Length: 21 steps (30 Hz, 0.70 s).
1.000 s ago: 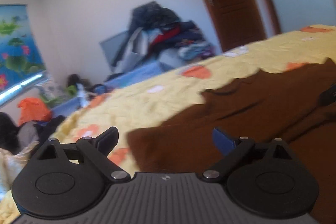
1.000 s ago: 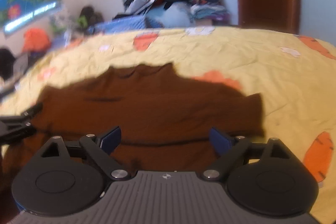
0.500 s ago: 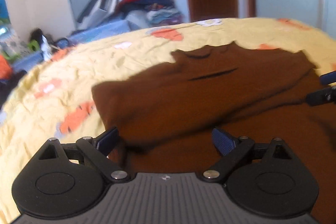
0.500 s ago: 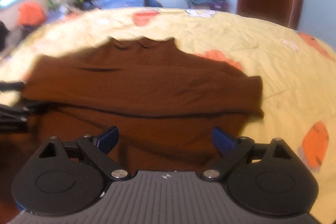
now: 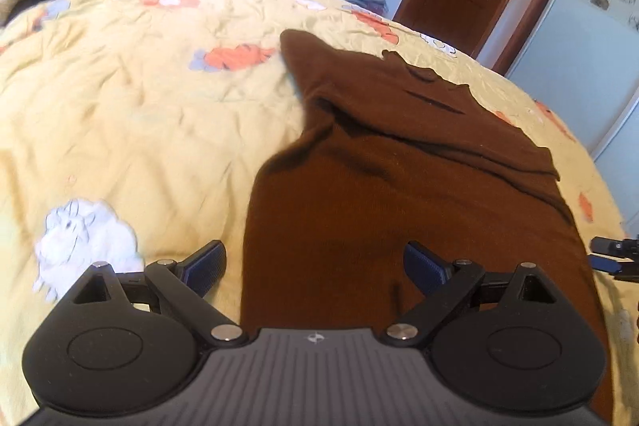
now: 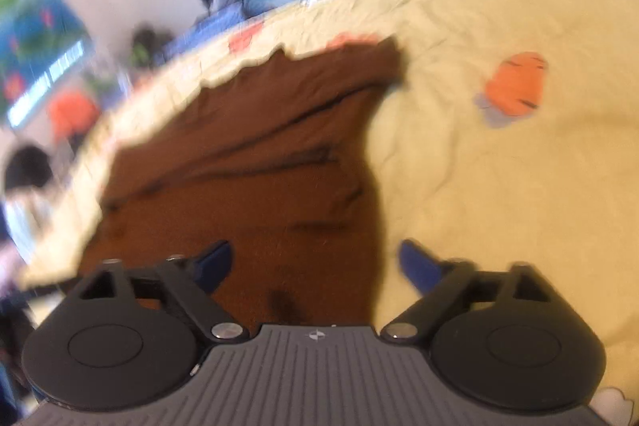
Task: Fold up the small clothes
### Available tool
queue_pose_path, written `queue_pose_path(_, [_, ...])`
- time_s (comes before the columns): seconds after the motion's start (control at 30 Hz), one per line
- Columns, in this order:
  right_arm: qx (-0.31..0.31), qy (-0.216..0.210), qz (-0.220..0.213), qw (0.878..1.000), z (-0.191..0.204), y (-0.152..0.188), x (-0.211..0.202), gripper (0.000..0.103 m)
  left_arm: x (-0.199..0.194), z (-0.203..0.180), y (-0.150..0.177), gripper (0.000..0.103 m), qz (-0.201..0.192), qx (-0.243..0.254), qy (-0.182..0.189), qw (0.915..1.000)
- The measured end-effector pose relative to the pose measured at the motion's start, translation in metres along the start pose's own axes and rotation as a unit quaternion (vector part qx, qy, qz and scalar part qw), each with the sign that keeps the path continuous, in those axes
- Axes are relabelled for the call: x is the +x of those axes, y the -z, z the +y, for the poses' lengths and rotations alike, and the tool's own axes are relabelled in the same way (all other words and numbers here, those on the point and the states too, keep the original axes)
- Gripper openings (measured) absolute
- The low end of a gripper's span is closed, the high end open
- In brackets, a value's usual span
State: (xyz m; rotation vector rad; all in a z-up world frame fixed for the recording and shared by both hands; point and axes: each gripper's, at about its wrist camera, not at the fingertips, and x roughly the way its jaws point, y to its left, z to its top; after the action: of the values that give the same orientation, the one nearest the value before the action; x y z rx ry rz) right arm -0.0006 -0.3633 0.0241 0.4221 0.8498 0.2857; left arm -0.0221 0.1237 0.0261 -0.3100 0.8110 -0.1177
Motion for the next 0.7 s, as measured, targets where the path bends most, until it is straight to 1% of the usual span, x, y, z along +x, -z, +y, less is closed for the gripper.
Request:
queue_pose_path(0.03, [0.014, -0.001, 0.001, 1.000, -0.004, 0.002, -0.005, 0.069, 0.000, 0.001, -0.001, 0.096, 0.002, -0.005, 0.004, 1.0000])
queue_pose_path(0.1, [0.042, -0.016, 0.020, 0.999, -0.010, -0.002, -0.002, 0.046, 0.002, -0.001, -0.002, 0.088, 0.001, -0.004, 0.007, 1.0000])
queue_pose_path(0.13, [0.048, -0.023, 0.027, 0.998, -0.011, -0.002, 0.001, 0.043, 0.004, -0.005, -0.002, 0.070, -0.002, 0.007, -0.001, 1.0000])
queue_pose_path(0.17, [0.048, -0.024, 0.030, 0.998, -0.011, -0.001, 0.003, 0.032, 0.006, -0.010, -0.003, 0.036, -0.004, 0.023, -0.020, 0.9995])
queue_pose_path(0.2, [0.046, -0.022, 0.034, 0.998, -0.011, -0.001, 0.006, 0.014, 0.007, -0.013, -0.003, 0.022, -0.004, 0.036, -0.044, 0.9984])
queue_pose_path(0.23, [0.047, -0.016, 0.041, 0.998, -0.012, 0.001, 0.006, 0.009, 0.008, -0.012, -0.005, 0.009, 0.000, 0.037, -0.052, 0.9980])
queue_pose_path(0.27, [0.046, -0.017, 0.040, 0.998, -0.013, 0.000, 0.008, 0.009, 0.007, -0.009, -0.006, 0.007, 0.004, 0.025, -0.048, 0.9985])
queue_pose_path(0.3, [0.045, -0.016, 0.039, 0.998, -0.014, 0.000, 0.005, 0.009, 0.003, -0.005, -0.007, 0.007, 0.007, 0.016, -0.047, 0.9987])
queue_pose_path(0.37, [0.039, -0.012, 0.015, 0.999, -0.020, -0.002, -0.008, 0.008, -0.001, 0.000, -0.003, 0.007, 0.007, 0.027, -0.051, 0.9983])
queue_pose_path(0.4, [0.047, -0.007, 0.006, 0.999, -0.027, -0.001, -0.014, 0.008, -0.002, 0.000, 0.000, 0.007, 0.002, 0.035, -0.049, 0.9982])
queue_pose_path(0.43, [0.060, 0.003, 0.007, 0.998, -0.036, -0.003, -0.010, 0.008, -0.004, 0.000, 0.002, 0.007, -0.001, 0.040, -0.048, 0.9980])
queue_pose_path(0.47, [0.072, 0.003, 0.010, 0.997, -0.043, 0.000, -0.006, 0.005, -0.005, 0.001, 0.003, 0.008, -0.001, 0.039, -0.043, 0.9983])
queue_pose_path(0.5, [0.088, -0.013, 0.010, 0.996, -0.046, 0.003, -0.007, 0.007, -0.008, 0.004, 0.003, 0.008, 0.003, 0.026, -0.031, 0.9992])
queue_pose_path(0.53, [0.105, -0.023, 0.011, 0.994, -0.047, 0.006, -0.008, 0.017, -0.011, 0.007, 0.004, 0.012, 0.013, 0.008, -0.019, 0.9997])
queue_pose_path(0.57, [0.122, -0.037, 0.011, 0.992, -0.047, 0.009, -0.012, 0.034, -0.016, 0.013, 0.005, 0.019, 0.027, -0.014, 0.000, 0.9995])
queue_pose_path(0.6, [0.138, -0.054, 0.015, 0.989, -0.047, 0.013, -0.018, 0.058, -0.022, 0.020, 0.008, 0.026, 0.039, -0.036, 0.026, 0.9983])
queue_pose_path(0.63, [0.146, -0.077, 0.020, 0.986, -0.045, 0.019, -0.024, 0.068, -0.028, 0.026, 0.013, 0.047, 0.044, -0.054, 0.050, 0.9963])
queue_pose_path(0.67, [0.150, -0.095, 0.027, 0.984, -0.043, 0.025, -0.030, 0.079, -0.037, 0.035, 0.022, 0.071, 0.051, -0.078, 0.078, 0.9926])
queue_pose_path(0.7, [0.151, -0.108, 0.039, 0.982, -0.041, 0.034, -0.035, 0.078, -0.043, 0.042, 0.030, 0.076, 0.054, -0.099, 0.104, 0.9881])
